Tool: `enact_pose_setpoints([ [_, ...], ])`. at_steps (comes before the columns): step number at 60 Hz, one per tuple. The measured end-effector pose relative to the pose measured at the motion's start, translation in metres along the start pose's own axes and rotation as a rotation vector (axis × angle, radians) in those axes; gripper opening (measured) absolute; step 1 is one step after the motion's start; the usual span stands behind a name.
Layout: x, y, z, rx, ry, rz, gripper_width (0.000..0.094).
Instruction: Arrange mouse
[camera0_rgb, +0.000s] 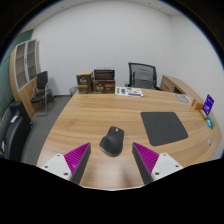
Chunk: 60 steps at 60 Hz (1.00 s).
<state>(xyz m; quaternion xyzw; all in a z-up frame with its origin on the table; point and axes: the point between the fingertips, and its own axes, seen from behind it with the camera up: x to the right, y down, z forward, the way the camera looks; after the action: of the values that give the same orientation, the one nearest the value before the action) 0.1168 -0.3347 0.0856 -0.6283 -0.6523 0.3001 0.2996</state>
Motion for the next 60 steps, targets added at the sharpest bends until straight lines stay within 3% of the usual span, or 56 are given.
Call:
enact_pose_setpoints([
  [41,0.014,0.007,0.135,-0.041,0.042,0.073,0.0833],
  [45,0.015,0.007,0.138,-0.037,0.038,0.089,0.0773],
  [51,0.013,0.004,0.141,-0.024,0.026,0.105,0.054],
  [60,0.014,0.006,0.139,-0.028,0.037,0.106,0.0411],
])
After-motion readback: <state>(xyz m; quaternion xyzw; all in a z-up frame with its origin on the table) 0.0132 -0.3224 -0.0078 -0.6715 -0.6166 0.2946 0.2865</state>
